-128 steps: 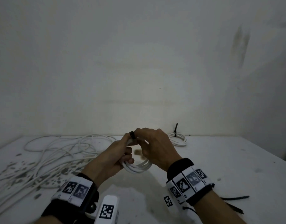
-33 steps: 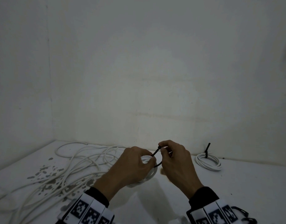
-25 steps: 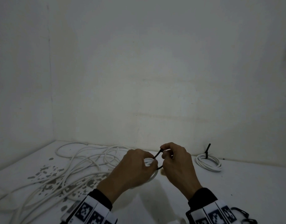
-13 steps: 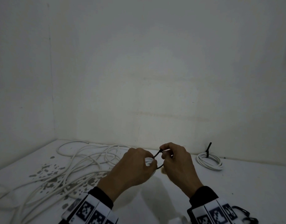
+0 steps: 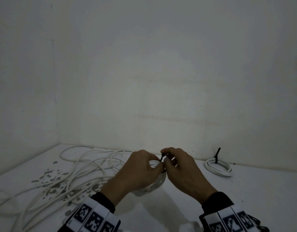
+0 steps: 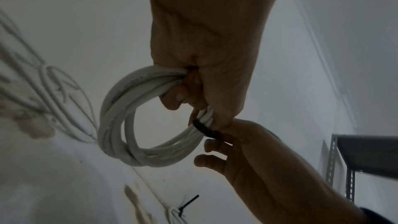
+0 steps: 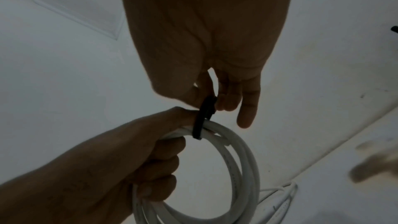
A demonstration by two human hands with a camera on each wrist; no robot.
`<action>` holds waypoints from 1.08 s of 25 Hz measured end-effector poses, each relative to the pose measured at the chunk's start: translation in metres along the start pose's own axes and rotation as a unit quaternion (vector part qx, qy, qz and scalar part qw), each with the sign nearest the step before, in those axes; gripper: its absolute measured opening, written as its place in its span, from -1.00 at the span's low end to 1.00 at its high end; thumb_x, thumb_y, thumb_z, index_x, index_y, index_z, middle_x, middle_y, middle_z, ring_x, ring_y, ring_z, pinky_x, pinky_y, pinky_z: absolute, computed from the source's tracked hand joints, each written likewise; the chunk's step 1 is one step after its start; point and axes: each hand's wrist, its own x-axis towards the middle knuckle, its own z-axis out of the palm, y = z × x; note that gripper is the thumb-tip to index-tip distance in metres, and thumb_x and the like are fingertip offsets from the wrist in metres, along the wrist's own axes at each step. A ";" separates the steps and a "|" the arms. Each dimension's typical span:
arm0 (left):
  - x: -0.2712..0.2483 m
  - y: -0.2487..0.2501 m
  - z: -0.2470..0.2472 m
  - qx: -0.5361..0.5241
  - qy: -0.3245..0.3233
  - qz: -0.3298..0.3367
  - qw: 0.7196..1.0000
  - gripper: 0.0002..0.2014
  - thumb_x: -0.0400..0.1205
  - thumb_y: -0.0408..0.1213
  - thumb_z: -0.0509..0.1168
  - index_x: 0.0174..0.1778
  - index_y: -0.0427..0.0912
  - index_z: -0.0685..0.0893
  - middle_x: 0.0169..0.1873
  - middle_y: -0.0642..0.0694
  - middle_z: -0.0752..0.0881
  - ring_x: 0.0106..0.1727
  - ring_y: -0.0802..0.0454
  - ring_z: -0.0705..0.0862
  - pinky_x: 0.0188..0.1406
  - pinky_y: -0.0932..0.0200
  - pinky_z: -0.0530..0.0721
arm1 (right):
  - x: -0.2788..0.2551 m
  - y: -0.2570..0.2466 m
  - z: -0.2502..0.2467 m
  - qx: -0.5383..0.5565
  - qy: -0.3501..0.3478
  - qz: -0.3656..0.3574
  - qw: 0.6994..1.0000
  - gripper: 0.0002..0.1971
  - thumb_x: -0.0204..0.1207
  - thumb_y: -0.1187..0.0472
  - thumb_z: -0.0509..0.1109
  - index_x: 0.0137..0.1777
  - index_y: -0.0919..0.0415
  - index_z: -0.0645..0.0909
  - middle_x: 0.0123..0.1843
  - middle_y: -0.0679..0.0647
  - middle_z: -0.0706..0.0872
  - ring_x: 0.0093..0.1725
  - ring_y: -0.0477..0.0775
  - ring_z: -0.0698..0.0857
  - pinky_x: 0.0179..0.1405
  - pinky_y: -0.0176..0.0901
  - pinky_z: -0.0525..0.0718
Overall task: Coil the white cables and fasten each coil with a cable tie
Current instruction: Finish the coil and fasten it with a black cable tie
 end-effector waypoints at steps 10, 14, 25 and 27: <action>-0.003 0.021 -0.010 -0.288 0.028 -0.192 0.938 -0.81 0.67 -0.23 0.34 -0.14 -0.12 0.86 -0.75 0.11 0.40 -0.70 0.18 0.26 -0.64 0.28 0.36 | 0.001 -0.001 -0.010 -0.079 0.014 -0.151 0.985 -0.40 0.36 0.02 0.66 0.39 0.03 0.56 0.25 -0.20 0.60 0.05 -0.27 0.60 -0.14 -0.57 0.51; -0.004 0.022 -0.010 -0.338 0.011 -0.194 0.921 -0.79 0.64 -0.22 0.37 -0.24 -0.10 0.88 -0.64 -0.04 0.25 -0.62 0.09 0.21 -0.64 0.26 0.32 | 0.002 0.000 -0.013 -0.073 0.041 -0.175 0.981 -0.47 0.34 0.09 0.66 0.31 0.10 0.63 0.14 -0.17 0.63 -0.03 -0.27 0.61 -0.16 -0.57 0.54; 0.000 0.028 -0.004 -0.417 0.023 -0.191 0.888 -0.46 0.72 -0.28 0.28 -0.67 -0.07 0.68 -0.63 -0.03 0.19 -0.65 0.09 0.14 -0.64 0.29 0.21 | 0.003 -0.001 -0.007 -0.061 0.100 -0.236 0.965 -0.77 0.41 0.15 0.64 0.02 0.10 0.72 -0.08 -0.12 0.69 -0.16 -0.31 0.61 -0.11 -0.57 0.54; 0.002 0.028 -0.004 -0.425 0.035 -0.191 0.884 -0.56 0.71 -0.27 0.30 -0.54 -0.11 0.73 -0.65 -0.04 0.21 -0.67 0.09 0.15 -0.67 0.30 0.23 | 0.003 -0.002 -0.004 -0.112 0.122 -0.255 0.953 -0.75 0.42 0.14 0.63 0.06 0.10 0.71 -0.05 -0.11 0.72 -0.15 -0.25 0.65 -0.10 -0.44 0.62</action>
